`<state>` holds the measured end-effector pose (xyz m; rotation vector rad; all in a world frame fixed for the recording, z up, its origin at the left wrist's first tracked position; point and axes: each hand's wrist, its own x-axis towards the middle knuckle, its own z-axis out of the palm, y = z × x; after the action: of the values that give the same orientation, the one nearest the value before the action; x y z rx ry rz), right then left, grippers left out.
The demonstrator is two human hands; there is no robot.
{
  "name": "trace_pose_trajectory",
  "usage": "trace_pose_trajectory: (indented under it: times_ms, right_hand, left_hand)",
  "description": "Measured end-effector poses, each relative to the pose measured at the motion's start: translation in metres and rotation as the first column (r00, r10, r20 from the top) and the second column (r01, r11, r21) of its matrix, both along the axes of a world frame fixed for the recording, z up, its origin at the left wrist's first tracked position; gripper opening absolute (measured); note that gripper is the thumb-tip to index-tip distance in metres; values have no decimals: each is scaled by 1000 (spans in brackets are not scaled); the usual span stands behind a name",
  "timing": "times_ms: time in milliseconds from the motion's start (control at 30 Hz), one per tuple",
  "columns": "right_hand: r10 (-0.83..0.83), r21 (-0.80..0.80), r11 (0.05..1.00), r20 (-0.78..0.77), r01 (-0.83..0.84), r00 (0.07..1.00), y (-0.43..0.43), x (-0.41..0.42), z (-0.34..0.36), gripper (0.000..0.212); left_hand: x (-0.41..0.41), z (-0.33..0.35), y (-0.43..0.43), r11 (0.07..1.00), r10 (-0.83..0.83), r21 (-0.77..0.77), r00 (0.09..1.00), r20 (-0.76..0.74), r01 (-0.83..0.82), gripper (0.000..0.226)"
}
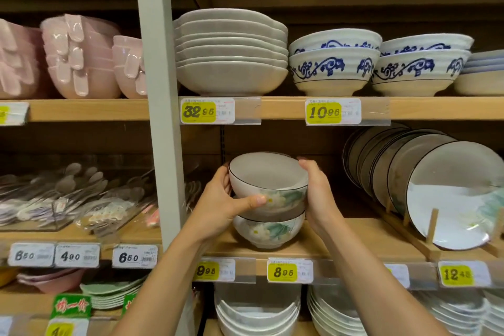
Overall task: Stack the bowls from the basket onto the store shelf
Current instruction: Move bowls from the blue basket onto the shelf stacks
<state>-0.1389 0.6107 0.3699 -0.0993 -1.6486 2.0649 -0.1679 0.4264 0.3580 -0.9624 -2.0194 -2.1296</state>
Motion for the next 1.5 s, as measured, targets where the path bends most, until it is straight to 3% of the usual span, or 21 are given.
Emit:
trace_pose_trajectory:
  times_ms: [100, 333, 600, 767, 1333, 1400, 1500]
  right_hand:
    - [-36, 40, 999, 43, 35, 998, -1, -5, -6, 65]
    - [-57, 77, 996, 78, 51, 995, 0, -13, -20, 36]
    - [-39, 28, 999, 125, 36, 991, -2, -18, -36, 53]
    - [-43, 10, 999, 123, 42, 992, -2, -19, -38, 48]
    - [-111, -21, 993, 130, 115, 985, -11, -17, -35, 49]
    - [-111, -9, 994, 138, 113, 984, -11, -14, -35, 44]
    - [-111, 5, 994, 138, 111, 984, -10, -5, -35, 40]
  left_hand:
    - [-6, -11, 2, 999, 40, -21, 999, -3, -40, 84]
    - [-13, -26, 4, 999, 37, -16, 998, 42, -37, 80]
    - [-17, -41, 5, 999, 48, -29, 997, 55, -46, 78]
    - [-19, -49, 4, 998, 64, -30, 997, 45, -63, 78]
    - [-12, -50, 3, 997, 58, -53, 990, 126, -51, 96]
    - [-8, -47, 2, 996, 53, -77, 988, 142, -43, 104]
    - [3, -42, 1, 988, 124, -111, 975, 182, -105, 136]
